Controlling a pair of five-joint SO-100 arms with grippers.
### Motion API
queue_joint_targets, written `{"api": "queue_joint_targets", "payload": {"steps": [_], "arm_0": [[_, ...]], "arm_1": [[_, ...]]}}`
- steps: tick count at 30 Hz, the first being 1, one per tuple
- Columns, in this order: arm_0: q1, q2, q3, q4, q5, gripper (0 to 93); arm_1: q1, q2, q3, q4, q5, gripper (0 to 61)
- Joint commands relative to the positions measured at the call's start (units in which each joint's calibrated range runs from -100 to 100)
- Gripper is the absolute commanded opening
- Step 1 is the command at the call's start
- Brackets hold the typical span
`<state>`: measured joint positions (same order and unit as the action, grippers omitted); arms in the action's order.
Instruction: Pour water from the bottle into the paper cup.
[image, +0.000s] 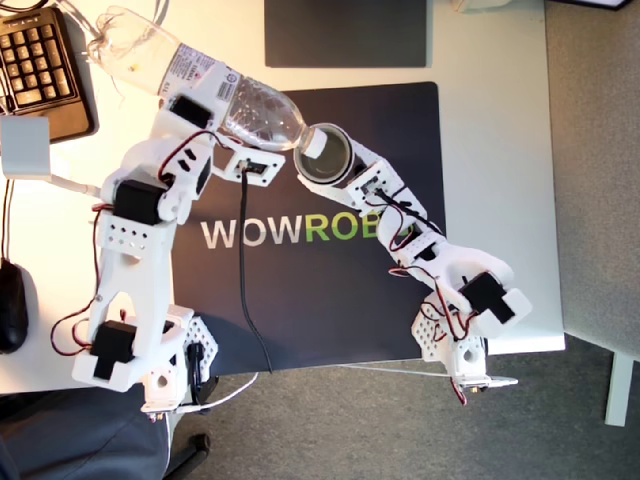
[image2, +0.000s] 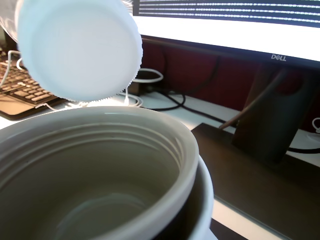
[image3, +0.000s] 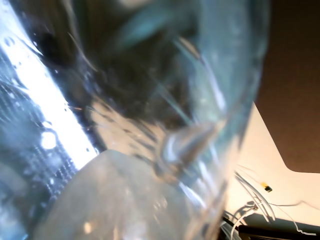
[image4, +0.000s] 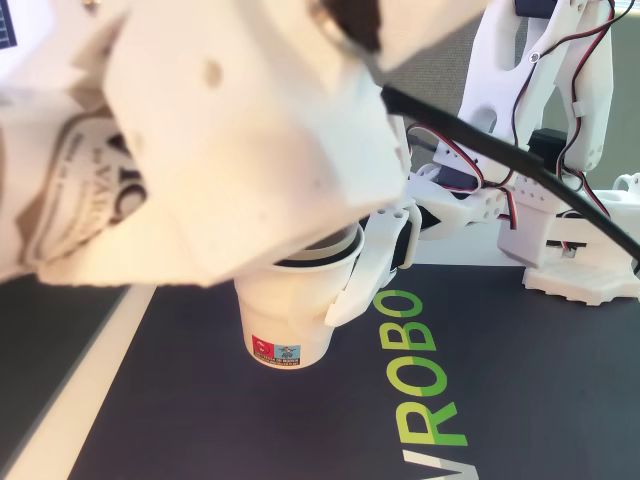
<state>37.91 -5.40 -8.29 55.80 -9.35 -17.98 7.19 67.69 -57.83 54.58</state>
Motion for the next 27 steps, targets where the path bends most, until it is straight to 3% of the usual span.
{"api": "queue_joint_targets", "payload": {"steps": [1,27], "arm_0": [[1.1,-10.0,-1.7,-2.9,0.9,0.0],[1.0,-10.4,1.2,-2.3,0.9,0.0]], "arm_1": [[0.2,-2.6,-6.9,-0.9,-0.3,0.1],[2.0,-0.8,-8.4,-1.7,-0.4,0.1]]}}
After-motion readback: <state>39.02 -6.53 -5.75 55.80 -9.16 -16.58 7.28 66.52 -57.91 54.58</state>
